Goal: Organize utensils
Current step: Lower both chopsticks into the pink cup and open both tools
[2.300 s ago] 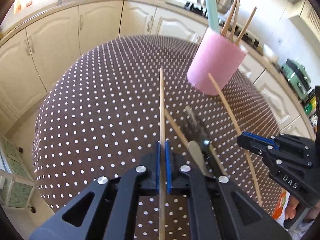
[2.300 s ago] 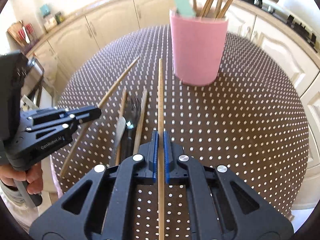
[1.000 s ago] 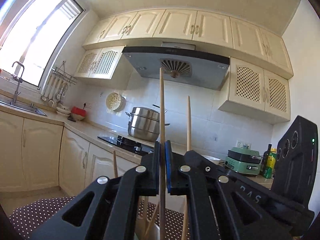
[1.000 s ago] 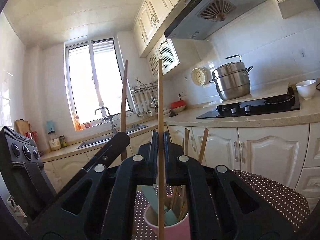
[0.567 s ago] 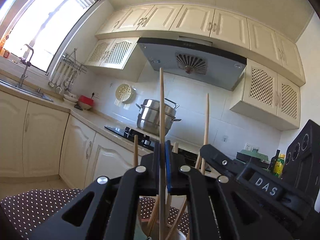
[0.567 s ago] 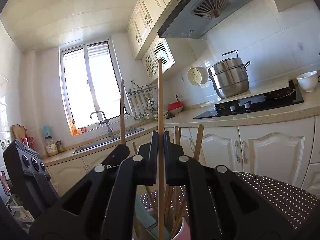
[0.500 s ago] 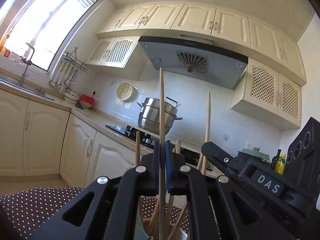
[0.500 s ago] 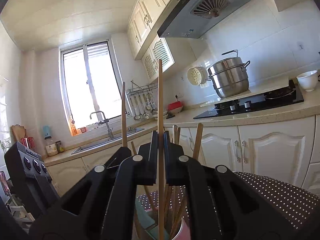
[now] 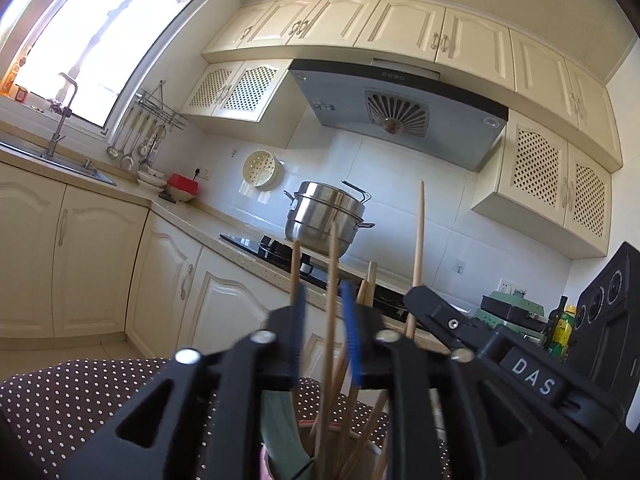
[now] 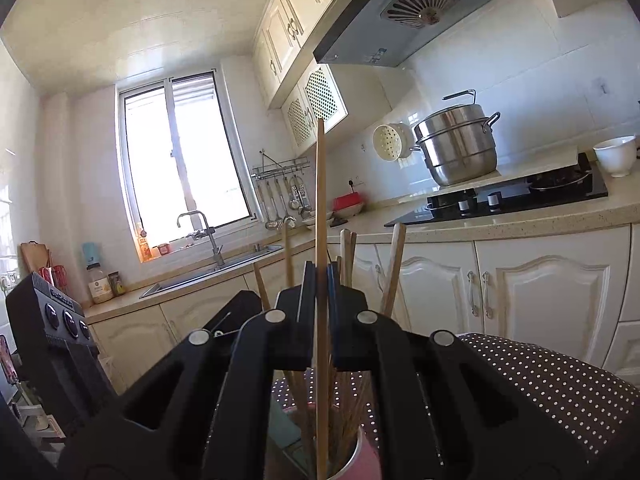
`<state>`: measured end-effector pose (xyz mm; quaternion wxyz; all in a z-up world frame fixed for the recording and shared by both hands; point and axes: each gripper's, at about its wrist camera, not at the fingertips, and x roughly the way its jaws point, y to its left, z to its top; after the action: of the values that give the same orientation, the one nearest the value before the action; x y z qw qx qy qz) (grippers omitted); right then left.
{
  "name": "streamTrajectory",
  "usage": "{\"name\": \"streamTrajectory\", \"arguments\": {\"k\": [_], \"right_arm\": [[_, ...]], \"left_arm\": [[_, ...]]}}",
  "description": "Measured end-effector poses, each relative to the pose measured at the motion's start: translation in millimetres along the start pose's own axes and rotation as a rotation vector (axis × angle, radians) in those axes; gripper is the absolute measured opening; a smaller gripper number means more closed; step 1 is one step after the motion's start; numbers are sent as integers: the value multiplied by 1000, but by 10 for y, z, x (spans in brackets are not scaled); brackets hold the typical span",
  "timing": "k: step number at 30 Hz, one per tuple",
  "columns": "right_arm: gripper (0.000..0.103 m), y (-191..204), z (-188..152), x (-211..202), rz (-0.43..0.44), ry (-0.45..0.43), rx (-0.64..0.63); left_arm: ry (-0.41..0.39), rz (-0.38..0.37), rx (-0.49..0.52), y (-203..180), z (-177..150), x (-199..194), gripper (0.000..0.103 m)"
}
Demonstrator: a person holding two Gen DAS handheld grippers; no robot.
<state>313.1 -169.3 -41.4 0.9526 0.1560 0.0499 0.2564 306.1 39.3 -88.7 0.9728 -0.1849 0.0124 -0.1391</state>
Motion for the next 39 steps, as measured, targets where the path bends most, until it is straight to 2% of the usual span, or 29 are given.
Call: {"name": "streamTrajectory", "arguments": {"k": [4,7,14,25,39], "right_arm": [[6,18,4,-20,-6,6,-8],[6,22,12,-38,-11,6,-11],[6,46,-8,-45,-22,13,-17],[6,129,-31,-51,-35,32,-36],[7,258,4,-214,-63,49,-44]], "left_arm": [[3,17,17,-28,59,-43,27],[7,32,22,-43,101,-78,34],[38,63,45,-80,124,-115,37],[42,89,79,-145,157,-240,41],[50,122,92,-218,268,-456,50]]}}
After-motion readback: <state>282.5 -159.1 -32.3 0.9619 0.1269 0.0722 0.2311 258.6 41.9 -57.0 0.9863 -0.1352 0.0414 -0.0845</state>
